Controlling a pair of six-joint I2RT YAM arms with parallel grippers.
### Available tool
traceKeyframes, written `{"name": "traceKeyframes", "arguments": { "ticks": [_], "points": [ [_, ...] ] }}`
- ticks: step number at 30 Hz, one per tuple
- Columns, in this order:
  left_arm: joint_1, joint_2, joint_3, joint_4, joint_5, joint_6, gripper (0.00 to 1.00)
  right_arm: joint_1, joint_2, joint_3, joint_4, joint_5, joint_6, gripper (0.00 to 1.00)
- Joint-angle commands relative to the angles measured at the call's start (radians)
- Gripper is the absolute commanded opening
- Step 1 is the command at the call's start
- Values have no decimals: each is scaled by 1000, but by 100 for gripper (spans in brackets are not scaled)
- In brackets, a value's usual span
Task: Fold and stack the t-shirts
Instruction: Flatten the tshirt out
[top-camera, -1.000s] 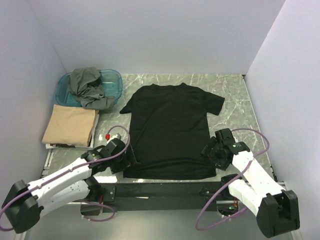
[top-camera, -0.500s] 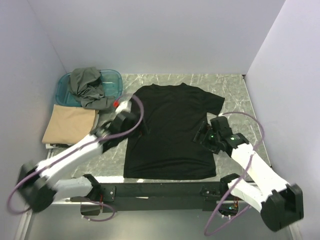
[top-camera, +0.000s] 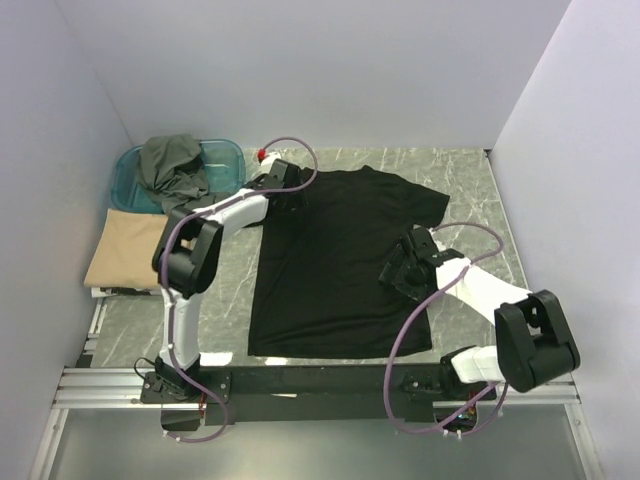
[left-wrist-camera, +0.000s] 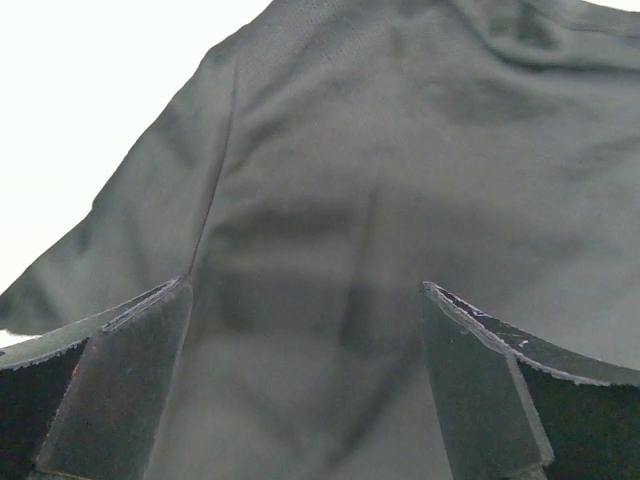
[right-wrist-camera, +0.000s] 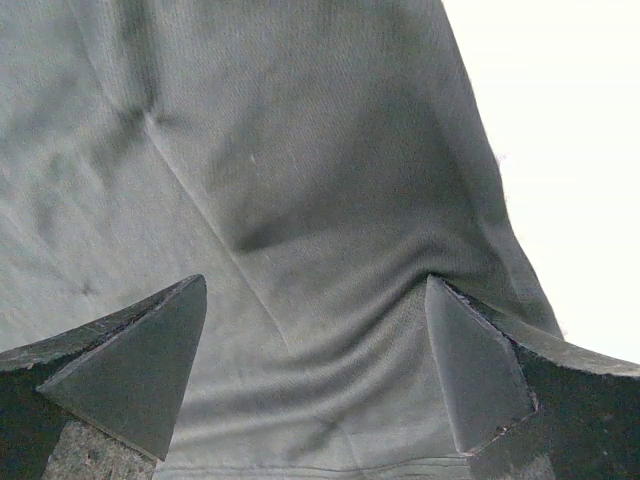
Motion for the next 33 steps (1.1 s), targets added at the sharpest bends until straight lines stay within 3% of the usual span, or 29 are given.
{"name": "traceKeyframes", "arguments": {
  "ticks": [1,8,10,15,17,21,24,28,33],
  "points": [
    [23,56,99,10,25,48,99,-25,85,17,47,53,3,96],
    [58,127,121,-101,74,-3,99,-143,214,114,-14,76,-80,95],
    [52,94,37,-112,123,-24,99,-175,230,143,-31,86,-100,95],
    [7,-113,-358,-49,209,-161,99,-296,311,238,-65,75,-184,95],
    [-25,-196,-451,-50,229,-222,99,-319,375,307,-69,79,-218,95],
    [-216,-302,-630,-119,243,-338,99,-333,484,448,-88,90,-250,93],
    [-324,-379,-745,-147,329,-457,99,-333,581,630,-143,105,-270,93],
    [-399,-547,-816,-249,283,-569,99,-329,697,811,-226,160,-351,91],
    [-430,-756,-786,-279,227,-517,99,-318,676,894,-235,144,-417,91]
  ]
}}
